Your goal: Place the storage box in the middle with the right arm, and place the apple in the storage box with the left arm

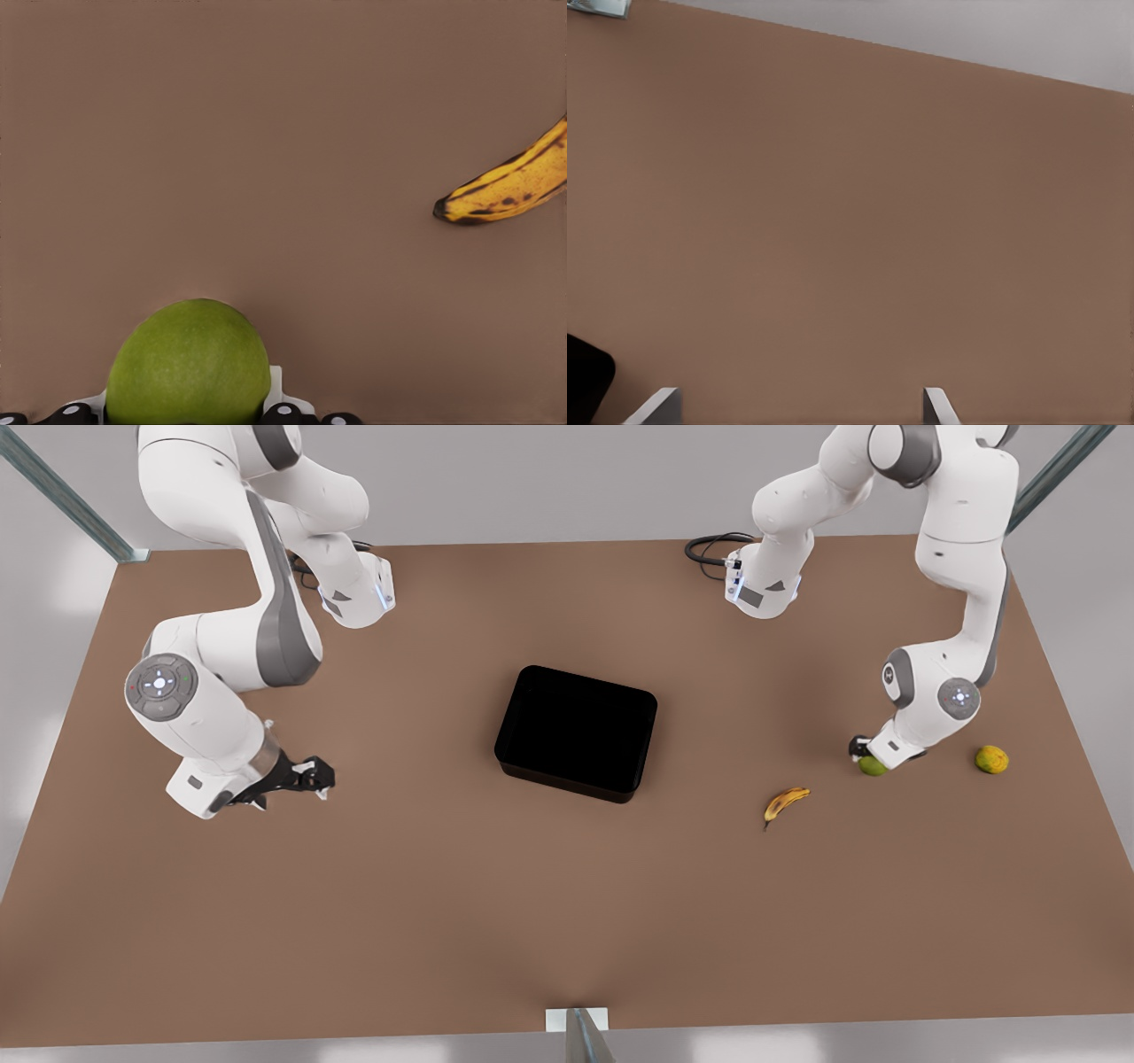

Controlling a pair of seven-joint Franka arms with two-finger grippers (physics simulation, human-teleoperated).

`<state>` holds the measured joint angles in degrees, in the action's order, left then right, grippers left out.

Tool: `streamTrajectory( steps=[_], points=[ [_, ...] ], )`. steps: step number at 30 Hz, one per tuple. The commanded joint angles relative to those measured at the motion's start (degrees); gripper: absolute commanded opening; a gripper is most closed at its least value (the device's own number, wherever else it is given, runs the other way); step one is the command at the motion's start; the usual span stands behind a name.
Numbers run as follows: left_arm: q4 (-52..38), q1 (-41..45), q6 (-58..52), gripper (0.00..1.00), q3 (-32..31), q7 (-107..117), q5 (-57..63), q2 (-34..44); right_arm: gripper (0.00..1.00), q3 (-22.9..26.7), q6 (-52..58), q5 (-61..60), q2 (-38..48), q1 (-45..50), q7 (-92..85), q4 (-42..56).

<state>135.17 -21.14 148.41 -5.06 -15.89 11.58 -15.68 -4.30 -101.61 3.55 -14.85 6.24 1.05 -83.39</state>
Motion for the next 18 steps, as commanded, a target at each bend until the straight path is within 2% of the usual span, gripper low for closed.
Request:
streamTrajectory(
  steps=[1, 5, 9, 13, 18],
  points=[
    [0.0, 0.0, -0.9, 0.73, -0.5, 0.0, -1.9, 0.7, 1.0, 0.0, 0.0, 0.0, 0.0, 0.1, 0.1, 0.3],
    [2.4, 0.1, -3.3, 0.73, -5.4, 2.1, -5.7, 5.6, 1.0, 0.0, -0.1, 0.0, -0.4, 0.2, 0.1, 0.3],
    [3.5, 0.2, -6.6, 0.73, -13.9, 7.2, -11.0, 10.7, 1.0, 0.0, -0.1, 0.0, -0.5, 0.1, 0.2, 0.3],
    [4.7, 0.2, -10.2, 0.73, -25.7, 17.1, -18.1, 15.8, 1.0, 0.0, -0.1, 0.0, -0.5, 0.2, 0.2, 0.8],
    [4.7, 0.4, -10.2, 0.73, -45.0, 27.1, -29.2, 22.3, 1.0, 0.0, -0.1, 0.0, -0.6, 0.1, 0.2, 0.8]
  ],
)
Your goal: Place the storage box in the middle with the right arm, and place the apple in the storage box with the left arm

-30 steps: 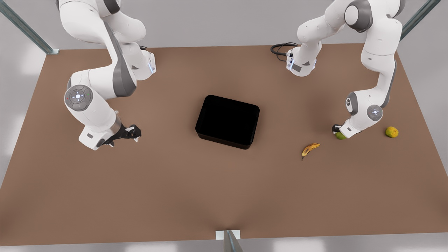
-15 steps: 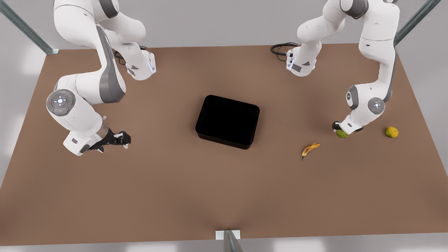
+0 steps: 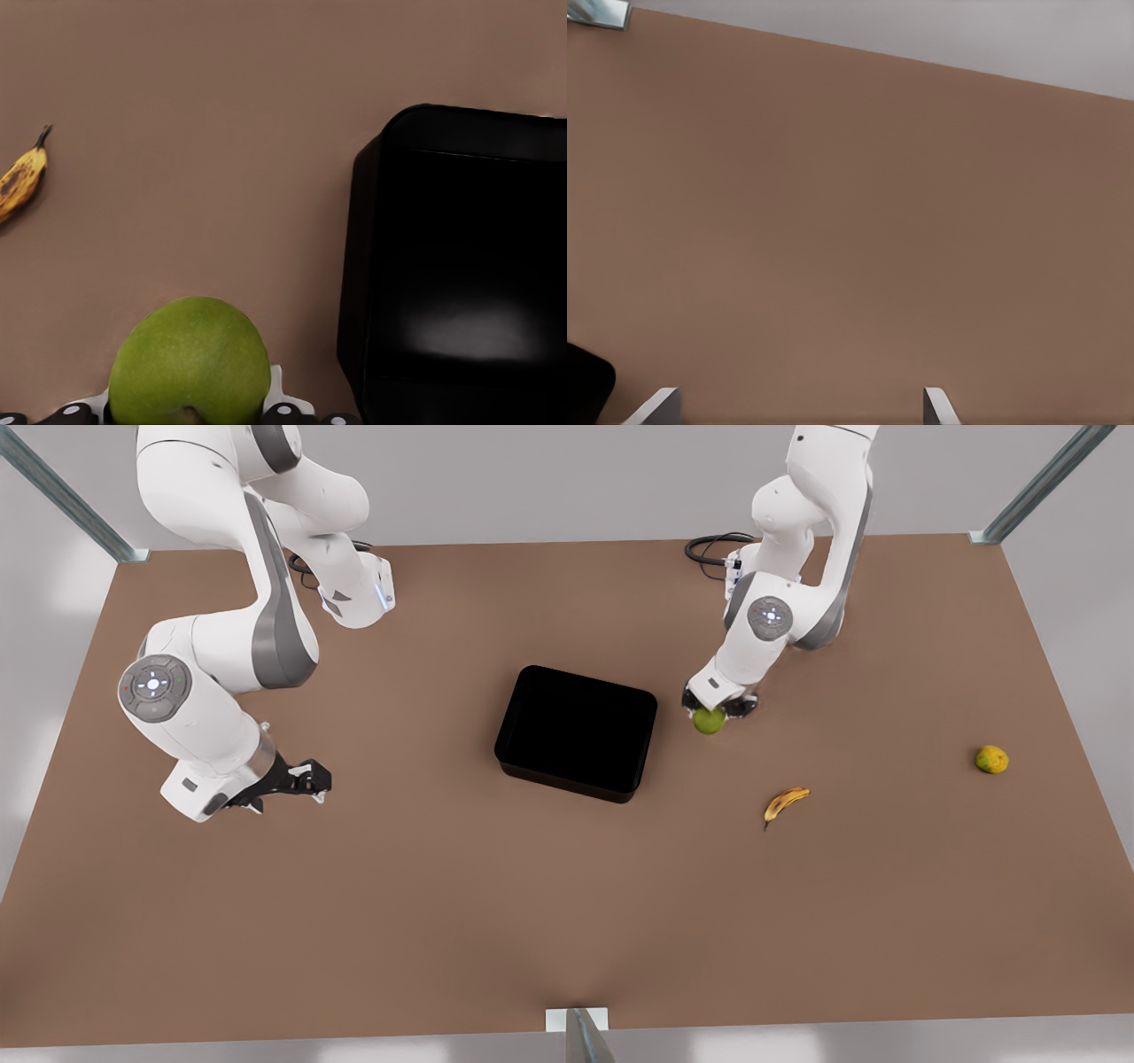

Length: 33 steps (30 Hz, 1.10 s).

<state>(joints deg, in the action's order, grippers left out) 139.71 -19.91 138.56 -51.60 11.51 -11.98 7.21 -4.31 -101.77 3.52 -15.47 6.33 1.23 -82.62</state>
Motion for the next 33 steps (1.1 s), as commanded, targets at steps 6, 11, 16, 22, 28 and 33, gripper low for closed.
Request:
streamTrajectory(
  steps=[6, 11, 16, 22, 28, 33],
  points=[
    [-1.0, -0.7, 3.6, 0.73, -10.4, 1.4, -9.5, 0.5, 1.0, 0.0, 0.0, 0.0, -0.1, 0.0, 0.0, 0.0],
    [-6.0, 3.4, 4.8, 0.73, -10.7, 1.6, -9.4, -4.3, 1.0, 0.0, 0.0, 0.0, 0.0, 0.0, 0.0, 0.0],
    [-7.9, 7.2, 13.4, 1.0, -10.3, 1.6, -9.4, -10.4, 1.0, 0.0, 0.0, 0.0, -0.1, 0.0, 0.0, 0.0],
    [-7.3, 6.6, 13.4, 1.0, -9.8, 1.7, -9.2, -10.5, 1.0, 0.0, 0.0, 0.0, -0.5, 0.0, 0.1, 0.4],
    [-29.0, -4.8, -24.4, 1.0, -0.5, 1.5, 9.5, -12.7, 1.0, -0.1, 0.0, 0.0, -1.2, 0.1, 0.0, 1.1],
    [-50.8, 22.4, -49.4, 1.0, 52.0, -4.9, 12.7, -15.0, 1.0, 0.0, 0.1, -2.0, -1.6, 0.0, 0.1, 2.1]
  ],
)
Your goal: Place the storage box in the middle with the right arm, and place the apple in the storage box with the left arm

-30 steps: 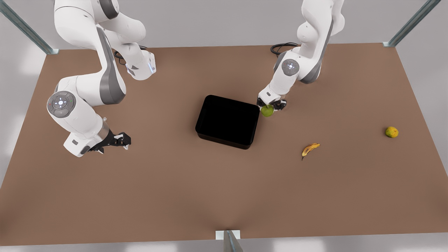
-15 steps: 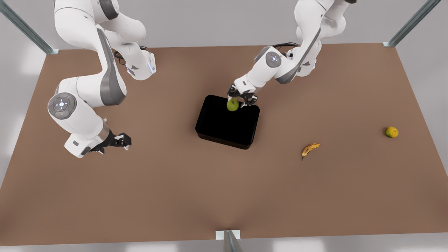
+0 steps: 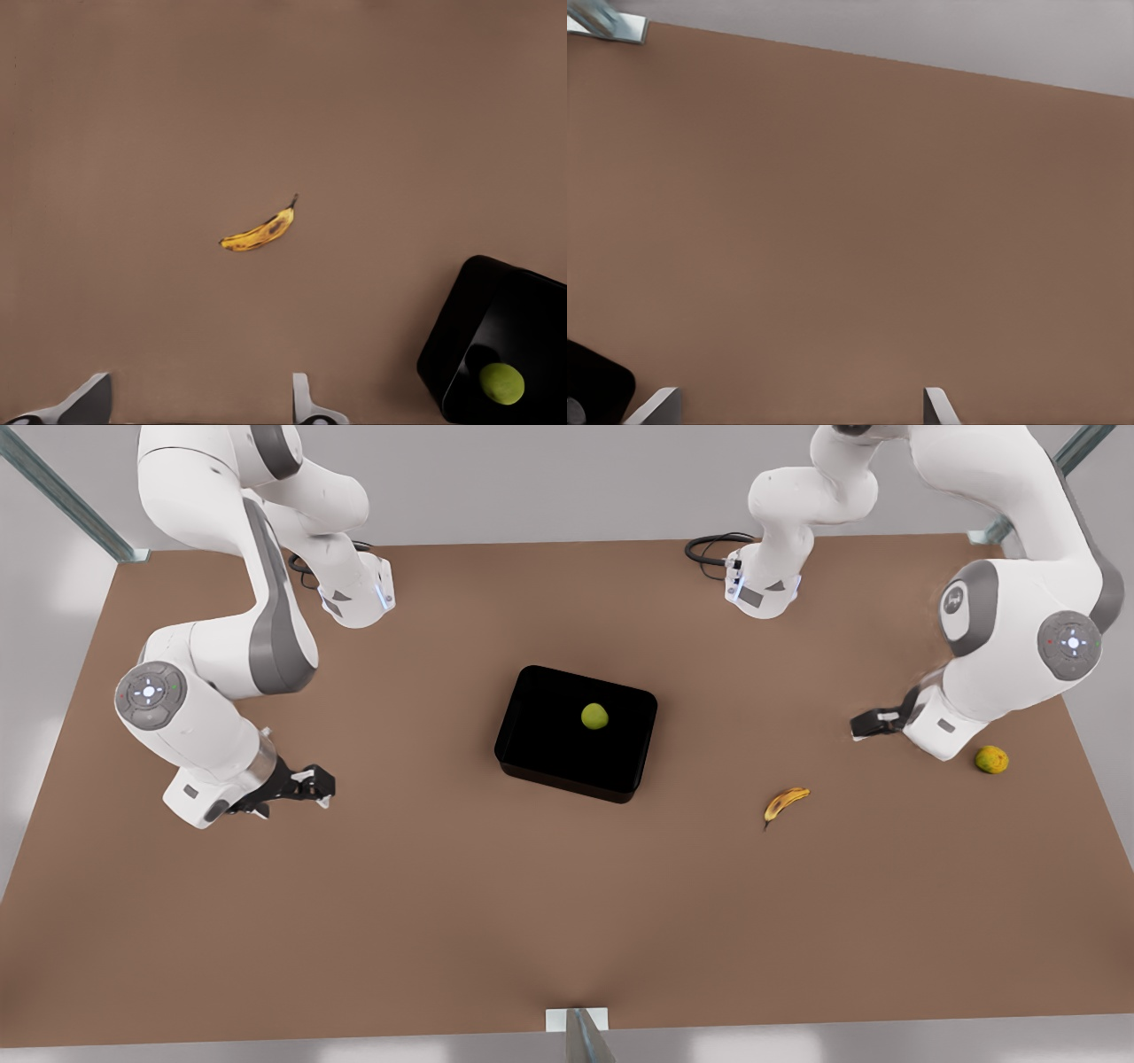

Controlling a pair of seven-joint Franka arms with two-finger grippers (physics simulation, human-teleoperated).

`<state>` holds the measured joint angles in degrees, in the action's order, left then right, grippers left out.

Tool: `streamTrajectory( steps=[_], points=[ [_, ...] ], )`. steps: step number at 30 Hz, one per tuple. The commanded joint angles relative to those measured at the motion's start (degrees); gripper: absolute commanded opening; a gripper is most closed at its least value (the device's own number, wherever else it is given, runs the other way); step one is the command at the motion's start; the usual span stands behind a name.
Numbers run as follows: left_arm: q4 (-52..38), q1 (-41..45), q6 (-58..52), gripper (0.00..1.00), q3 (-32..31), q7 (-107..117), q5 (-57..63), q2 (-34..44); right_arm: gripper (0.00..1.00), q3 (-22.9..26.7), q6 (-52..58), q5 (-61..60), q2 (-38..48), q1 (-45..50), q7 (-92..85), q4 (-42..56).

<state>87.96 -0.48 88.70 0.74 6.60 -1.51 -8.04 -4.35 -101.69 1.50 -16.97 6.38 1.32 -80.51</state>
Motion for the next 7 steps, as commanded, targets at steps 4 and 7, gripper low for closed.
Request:
streamTrajectory(
  steps=[4, 7],
  points=[
    [-2.0, 4.5, -2.7, 1.0, 5.8, -2.2, 5.2, 0.7, 1.0, 0.0, 0.0, -0.1, 0.0, 0.0, -0.1, 0.4],
    [-1.5, 3.3, -2.7, 1.0, 4.4, -2.2, 3.6, 1.0, 1.0, 0.0, 0.0, -0.1, -0.1, 0.0, 0.0, 0.4]
  ],
)
